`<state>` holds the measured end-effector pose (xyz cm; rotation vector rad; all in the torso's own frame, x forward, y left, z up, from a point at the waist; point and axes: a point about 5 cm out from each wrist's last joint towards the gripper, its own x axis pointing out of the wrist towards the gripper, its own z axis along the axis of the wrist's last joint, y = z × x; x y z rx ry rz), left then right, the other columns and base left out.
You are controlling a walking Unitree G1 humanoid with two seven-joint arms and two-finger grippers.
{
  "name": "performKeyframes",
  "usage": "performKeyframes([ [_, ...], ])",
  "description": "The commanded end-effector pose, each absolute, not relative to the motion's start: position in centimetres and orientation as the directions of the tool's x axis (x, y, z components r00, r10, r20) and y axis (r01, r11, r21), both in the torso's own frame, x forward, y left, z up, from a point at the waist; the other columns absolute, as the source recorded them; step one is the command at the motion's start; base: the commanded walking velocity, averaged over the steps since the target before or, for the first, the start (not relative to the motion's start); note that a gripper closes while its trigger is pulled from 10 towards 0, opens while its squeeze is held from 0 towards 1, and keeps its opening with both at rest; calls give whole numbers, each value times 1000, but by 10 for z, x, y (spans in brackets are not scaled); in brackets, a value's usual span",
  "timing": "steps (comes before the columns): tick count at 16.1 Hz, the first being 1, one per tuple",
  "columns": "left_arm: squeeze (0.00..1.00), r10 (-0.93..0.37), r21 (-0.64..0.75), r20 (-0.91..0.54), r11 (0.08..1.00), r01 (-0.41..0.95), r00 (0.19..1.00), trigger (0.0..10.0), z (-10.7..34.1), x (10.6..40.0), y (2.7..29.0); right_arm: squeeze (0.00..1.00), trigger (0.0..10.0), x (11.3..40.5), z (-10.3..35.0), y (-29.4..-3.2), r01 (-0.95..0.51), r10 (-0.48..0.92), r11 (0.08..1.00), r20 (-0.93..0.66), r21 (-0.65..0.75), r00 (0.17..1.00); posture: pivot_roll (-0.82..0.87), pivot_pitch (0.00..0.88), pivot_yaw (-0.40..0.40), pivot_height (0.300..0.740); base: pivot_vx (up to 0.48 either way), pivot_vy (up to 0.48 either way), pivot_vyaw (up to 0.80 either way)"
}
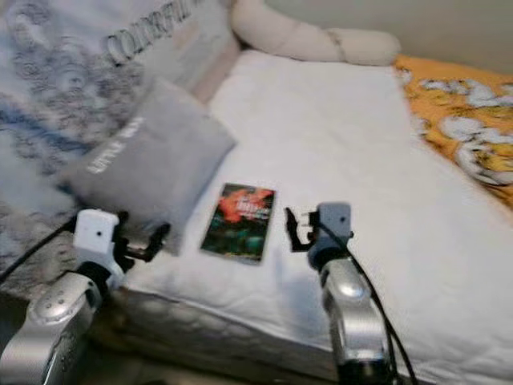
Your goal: Clean up the room
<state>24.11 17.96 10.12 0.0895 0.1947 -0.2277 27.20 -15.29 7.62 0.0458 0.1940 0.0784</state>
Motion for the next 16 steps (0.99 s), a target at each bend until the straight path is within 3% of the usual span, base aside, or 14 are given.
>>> performKeyframes([
  [1, 514, -208, 87, -179, 970, 226, 962, 10000, 104, 242, 177, 1000, 10000, 268, 76, -159, -17, 17, 1000, -205, 1, 979, -37, 0, -36, 740, 0, -424, 0],
  [5, 514, -195, 111, -173, 970, 216, 965, 10000, 105, 242, 177, 1000, 10000, 262, 76, -161, 35, -29, 999, -269, 17, 963, -39, 0, -34, 740, 0, -428, 0],
  [16, 494, -142, 122, -153, 979, 161, 978, 10000, 106, 254, 179, 1000, 10000, 275, 81, -166, 49, -53, 999, -288, -22, 956, -38, 0, -34, 740, 0, -378, -654],
])
